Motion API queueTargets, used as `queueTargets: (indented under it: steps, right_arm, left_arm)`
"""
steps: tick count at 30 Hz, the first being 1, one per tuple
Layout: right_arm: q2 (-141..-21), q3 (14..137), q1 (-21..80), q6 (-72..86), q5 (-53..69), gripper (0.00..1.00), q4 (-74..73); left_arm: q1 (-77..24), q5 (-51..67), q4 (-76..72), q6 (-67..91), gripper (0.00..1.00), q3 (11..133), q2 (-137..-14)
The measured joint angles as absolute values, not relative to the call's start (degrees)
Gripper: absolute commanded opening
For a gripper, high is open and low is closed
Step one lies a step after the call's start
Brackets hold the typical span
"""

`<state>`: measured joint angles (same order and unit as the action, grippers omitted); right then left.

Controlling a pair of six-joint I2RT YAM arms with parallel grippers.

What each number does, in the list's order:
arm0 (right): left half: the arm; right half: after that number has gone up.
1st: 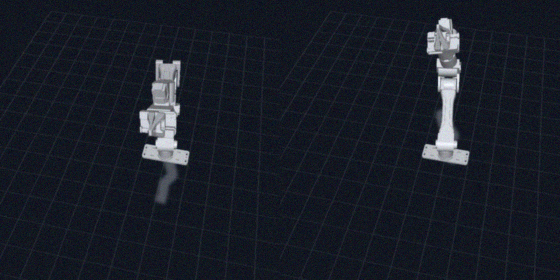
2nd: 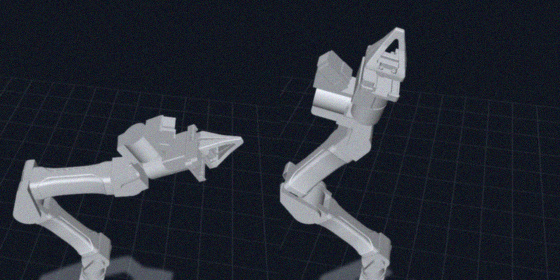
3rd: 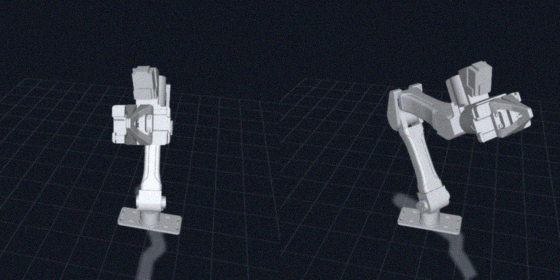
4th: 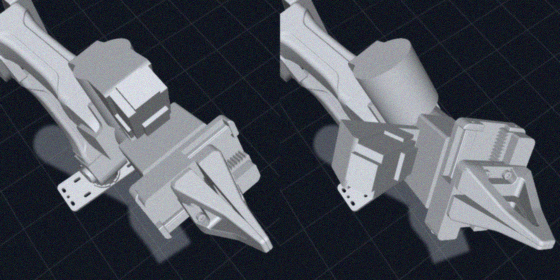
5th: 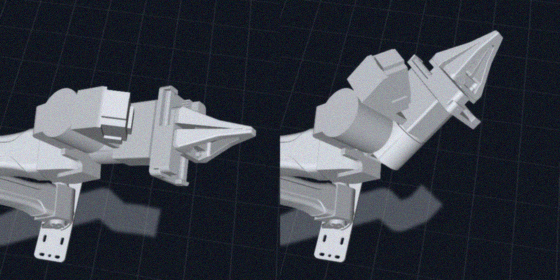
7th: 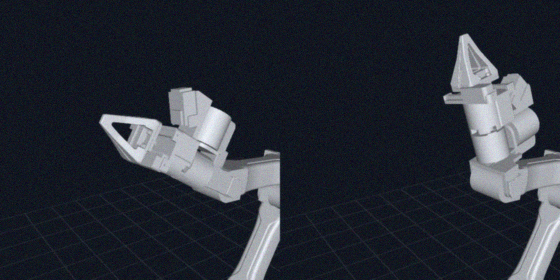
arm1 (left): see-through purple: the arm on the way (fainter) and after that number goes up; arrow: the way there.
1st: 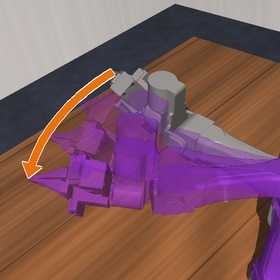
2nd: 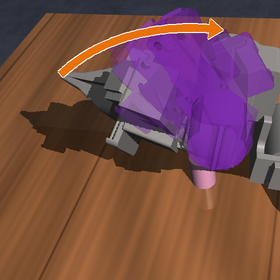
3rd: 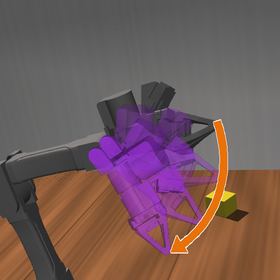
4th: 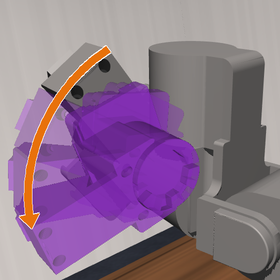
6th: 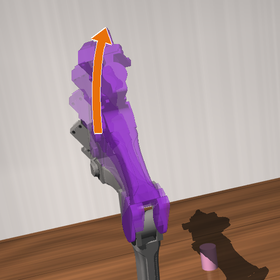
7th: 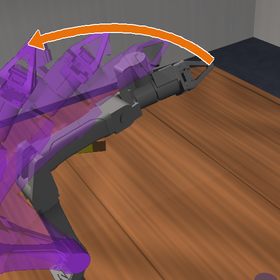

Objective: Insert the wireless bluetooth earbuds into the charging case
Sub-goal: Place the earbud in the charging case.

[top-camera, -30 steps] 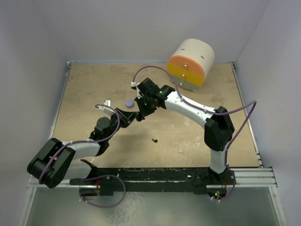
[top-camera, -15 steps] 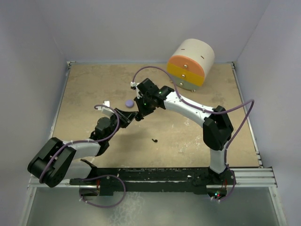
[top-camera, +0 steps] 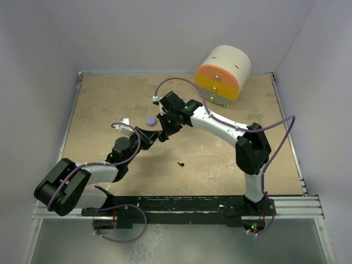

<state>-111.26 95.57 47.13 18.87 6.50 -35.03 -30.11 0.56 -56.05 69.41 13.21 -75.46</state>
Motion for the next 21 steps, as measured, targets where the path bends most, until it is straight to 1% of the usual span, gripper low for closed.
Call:
queueTargets:
  steps: [8, 14, 16, 19, 21]
  right_arm:
    - [-111.3, 95.9, 47.1, 18.9, 5.7, 0.14, -36.3]
    - [-111.3, 96.3, 47.1, 18.9, 5.0, 0.19, -37.6]
    - [-111.3, 96.3, 47.1, 18.9, 4.6, 0.22, -37.9]
    - [-111.3, 96.4, 47.1, 18.9, 4.0, 0.24, -38.5]
    - [-111.3, 96.4, 47.1, 18.9, 3.9, 0.28, -38.7]
  left_arm:
    - [-30.4, 0.9, -57.6, 70.0, 0.0, 12.8, -76.3]
    - [-30.5, 1.6, -63.0, 72.0, 0.0, 12.0, -79.7]
    - [-30.5, 1.8, -65.1, 72.7, 0.0, 11.7, -81.1]
    - [-30.5, 2.2, -68.0, 73.9, 0.0, 11.4, -83.1]
    - [-30.5, 2.3, -68.9, 74.3, 0.0, 11.4, -83.8]
